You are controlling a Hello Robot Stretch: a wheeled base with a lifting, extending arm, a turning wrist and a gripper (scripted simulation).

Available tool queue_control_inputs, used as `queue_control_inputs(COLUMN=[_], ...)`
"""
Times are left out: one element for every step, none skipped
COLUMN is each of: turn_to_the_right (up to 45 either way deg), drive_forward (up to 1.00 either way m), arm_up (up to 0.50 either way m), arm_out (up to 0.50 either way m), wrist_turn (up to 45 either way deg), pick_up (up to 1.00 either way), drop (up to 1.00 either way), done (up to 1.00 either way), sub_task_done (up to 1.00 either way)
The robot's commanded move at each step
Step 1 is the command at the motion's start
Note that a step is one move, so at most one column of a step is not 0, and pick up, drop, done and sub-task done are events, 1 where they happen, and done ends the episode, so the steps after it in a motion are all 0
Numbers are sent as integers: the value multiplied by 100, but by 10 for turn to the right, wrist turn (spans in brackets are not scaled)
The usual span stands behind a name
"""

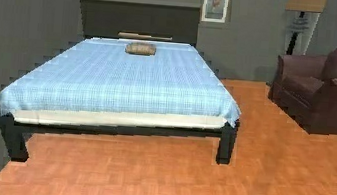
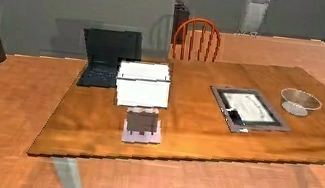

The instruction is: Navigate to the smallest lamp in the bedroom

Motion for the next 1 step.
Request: queue_control_inputs(turn_to_the_right=[0], drive_forward=[55], arm_up=[0], arm_out=[0], wrist_turn=[0], pick_up=[0], drop=[0], done=[0], sub_task_done=[0])
